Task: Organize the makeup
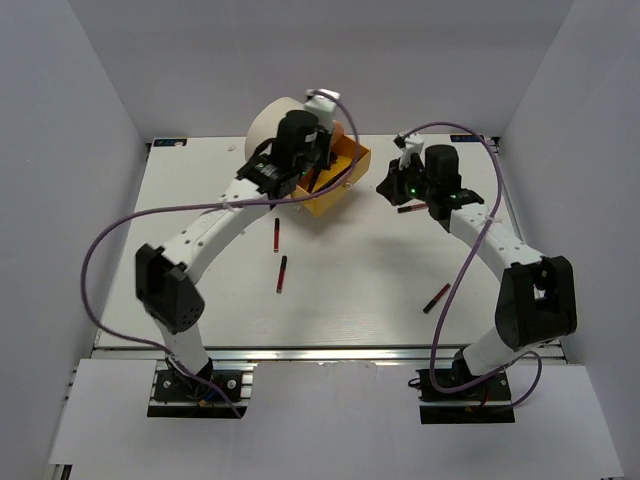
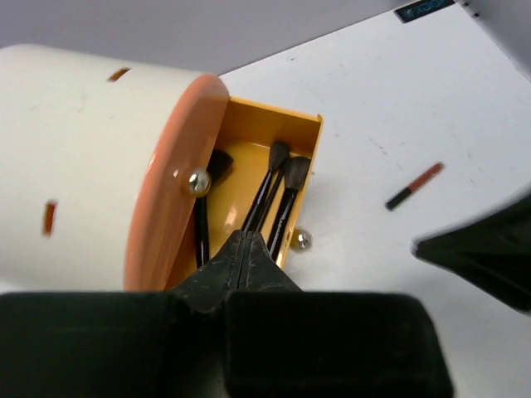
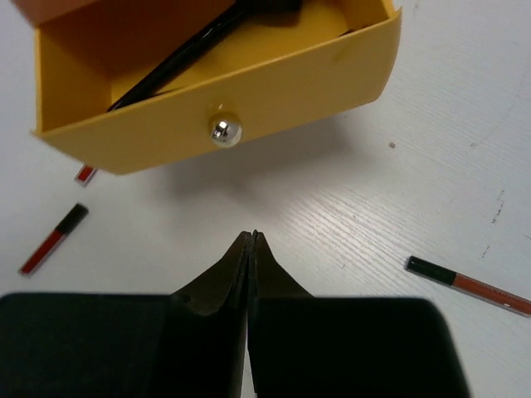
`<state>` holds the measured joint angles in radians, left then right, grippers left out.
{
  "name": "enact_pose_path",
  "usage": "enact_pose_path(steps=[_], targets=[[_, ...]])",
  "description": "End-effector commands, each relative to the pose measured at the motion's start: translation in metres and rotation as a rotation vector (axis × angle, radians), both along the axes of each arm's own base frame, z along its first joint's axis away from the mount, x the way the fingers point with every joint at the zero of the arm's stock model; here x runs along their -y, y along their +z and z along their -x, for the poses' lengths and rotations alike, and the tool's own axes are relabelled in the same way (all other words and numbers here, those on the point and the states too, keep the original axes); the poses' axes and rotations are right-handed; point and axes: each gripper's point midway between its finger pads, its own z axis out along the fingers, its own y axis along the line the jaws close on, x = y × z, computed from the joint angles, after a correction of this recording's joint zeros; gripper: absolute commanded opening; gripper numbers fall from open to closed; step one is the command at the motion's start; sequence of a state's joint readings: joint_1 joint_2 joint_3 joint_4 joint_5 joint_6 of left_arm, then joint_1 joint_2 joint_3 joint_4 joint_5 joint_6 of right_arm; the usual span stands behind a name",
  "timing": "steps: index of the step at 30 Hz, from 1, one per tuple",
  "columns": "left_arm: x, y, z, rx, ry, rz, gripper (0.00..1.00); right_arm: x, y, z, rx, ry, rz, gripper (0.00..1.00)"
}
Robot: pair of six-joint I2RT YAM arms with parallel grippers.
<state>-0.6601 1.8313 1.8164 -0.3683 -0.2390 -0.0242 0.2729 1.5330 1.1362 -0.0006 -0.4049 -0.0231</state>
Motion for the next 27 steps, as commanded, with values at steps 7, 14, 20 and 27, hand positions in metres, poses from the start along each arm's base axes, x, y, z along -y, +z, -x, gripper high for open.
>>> enact_pose_path(steps=[7,14,20,27], targets=[[-0.115,0.019,0.072,-0.153,0.206,0.520,0.63,0.000,-0.008,-0.056,-0.159,-0.338,0.001,0.00],[-0.151,-0.018,0.116,-0.212,0.305,0.596,0.65,-0.021,-0.022,-0.071,-0.249,-0.346,-0.027,0.00],[-0.160,-0.037,0.127,-0.242,0.366,0.623,0.65,-0.047,-0.043,-0.077,-0.332,-0.314,-0.056,0.00],[-0.166,-0.046,0.132,-0.269,0.404,0.617,0.65,-0.085,-0.036,-0.097,-0.346,-0.233,-0.165,0.00]])
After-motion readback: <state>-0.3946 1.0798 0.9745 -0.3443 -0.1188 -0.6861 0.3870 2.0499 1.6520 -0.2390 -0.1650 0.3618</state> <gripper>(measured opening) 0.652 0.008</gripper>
